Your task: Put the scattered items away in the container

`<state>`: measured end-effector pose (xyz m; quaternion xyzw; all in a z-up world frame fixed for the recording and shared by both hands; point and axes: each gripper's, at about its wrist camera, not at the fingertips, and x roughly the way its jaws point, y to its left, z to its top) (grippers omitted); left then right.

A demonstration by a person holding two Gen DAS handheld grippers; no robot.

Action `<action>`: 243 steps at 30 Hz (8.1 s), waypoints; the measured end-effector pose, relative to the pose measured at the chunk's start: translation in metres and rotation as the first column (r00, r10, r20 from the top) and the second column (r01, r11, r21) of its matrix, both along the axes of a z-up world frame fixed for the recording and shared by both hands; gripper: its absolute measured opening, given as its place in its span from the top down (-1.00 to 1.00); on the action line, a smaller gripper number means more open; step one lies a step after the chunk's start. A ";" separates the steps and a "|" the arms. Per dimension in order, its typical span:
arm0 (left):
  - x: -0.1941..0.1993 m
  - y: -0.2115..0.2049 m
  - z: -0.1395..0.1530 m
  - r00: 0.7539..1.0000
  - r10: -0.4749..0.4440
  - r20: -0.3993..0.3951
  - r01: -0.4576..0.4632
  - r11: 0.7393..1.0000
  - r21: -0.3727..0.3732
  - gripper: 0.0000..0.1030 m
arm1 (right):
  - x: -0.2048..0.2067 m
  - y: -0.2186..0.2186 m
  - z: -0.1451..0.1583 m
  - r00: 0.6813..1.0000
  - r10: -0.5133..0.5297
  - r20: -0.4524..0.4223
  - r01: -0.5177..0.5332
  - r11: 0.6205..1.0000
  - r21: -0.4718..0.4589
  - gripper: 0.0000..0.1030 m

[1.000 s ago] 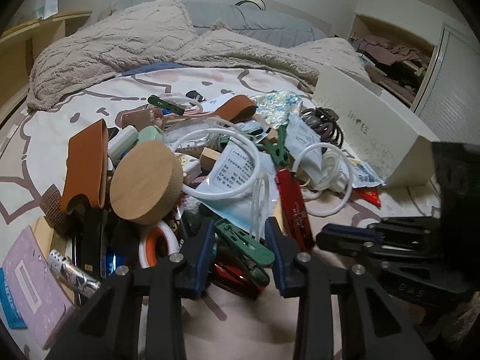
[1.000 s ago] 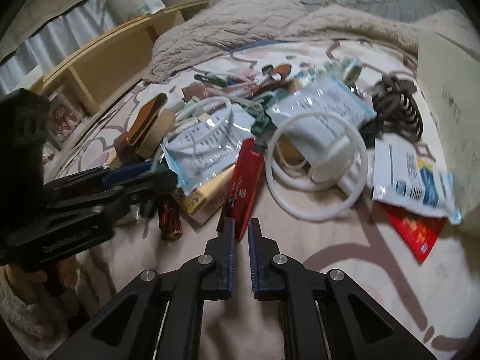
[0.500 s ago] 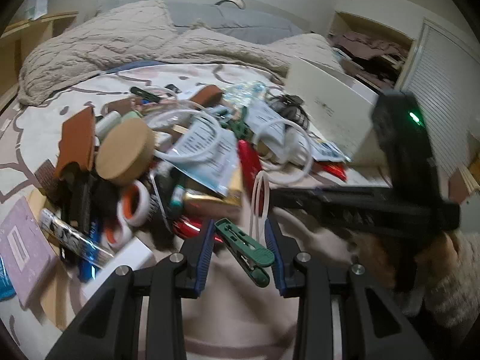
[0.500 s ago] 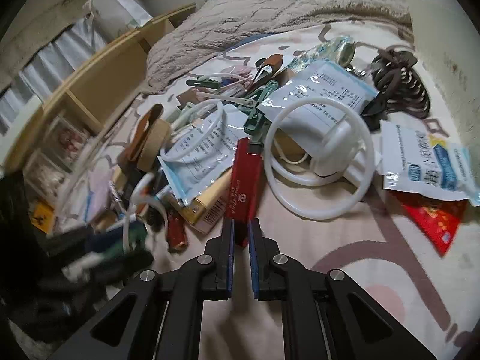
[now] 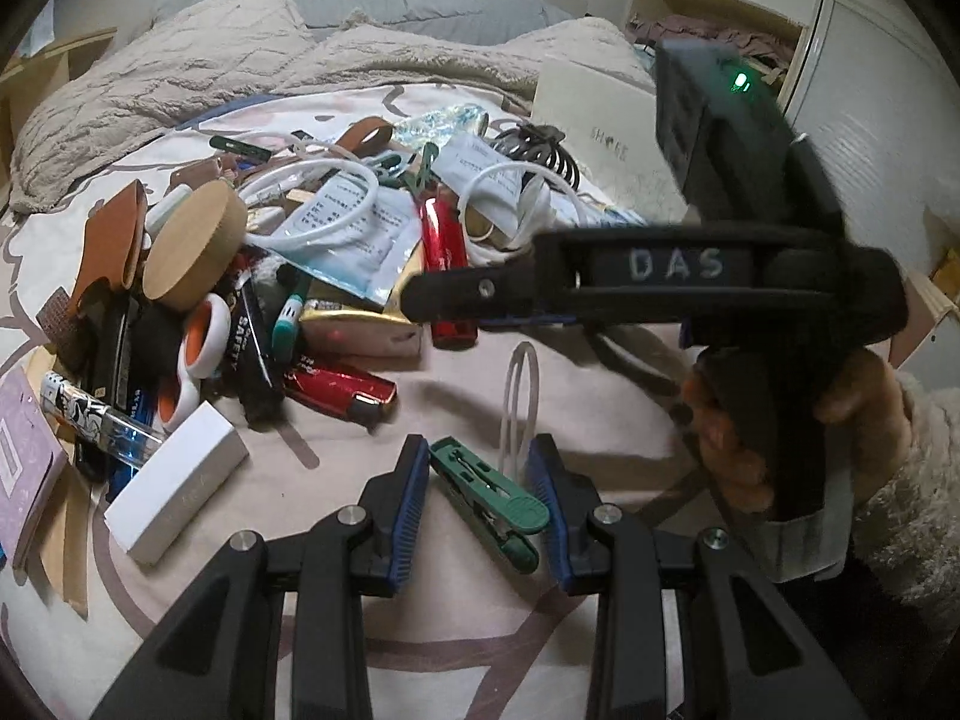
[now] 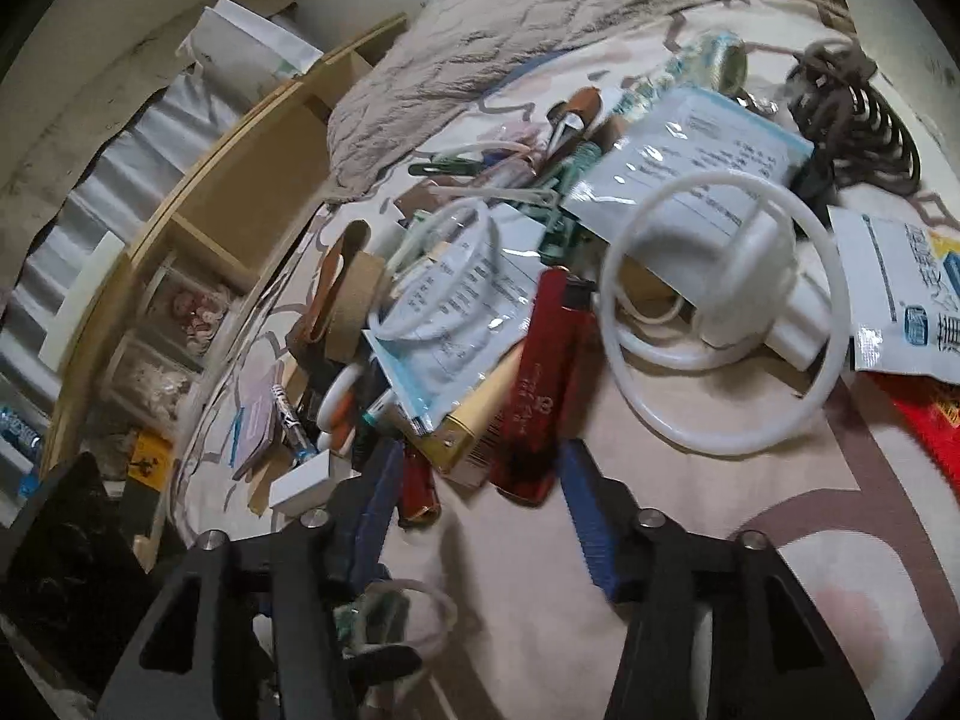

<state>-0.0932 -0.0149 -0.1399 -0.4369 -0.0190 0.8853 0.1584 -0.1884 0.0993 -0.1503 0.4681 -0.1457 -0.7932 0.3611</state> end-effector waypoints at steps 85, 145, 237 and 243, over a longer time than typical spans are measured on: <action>-0.002 0.013 0.000 0.999 -0.033 -0.010 0.033 0.999 -0.043 -0.39 | 0.030 0.066 -0.002 0.987 -0.158 -0.011 0.158 0.980 0.125 0.55; -0.005 -0.057 0.011 0.955 0.297 -0.022 -0.294 0.953 0.069 0.25 | 0.047 -0.012 0.000 0.955 -0.126 -0.267 0.218 0.911 0.349 -0.62; -0.225 0.226 0.142 0.989 -0.109 -0.095 0.126 0.974 0.188 0.25 | -0.089 0.249 0.094 0.822 -0.490 -0.292 0.570 0.686 0.452 -0.63; -0.237 0.239 0.132 0.990 -0.129 -0.049 0.135 0.975 0.177 0.25 | -0.085 0.248 0.098 0.823 -0.476 -0.311 0.568 0.690 0.448 -0.76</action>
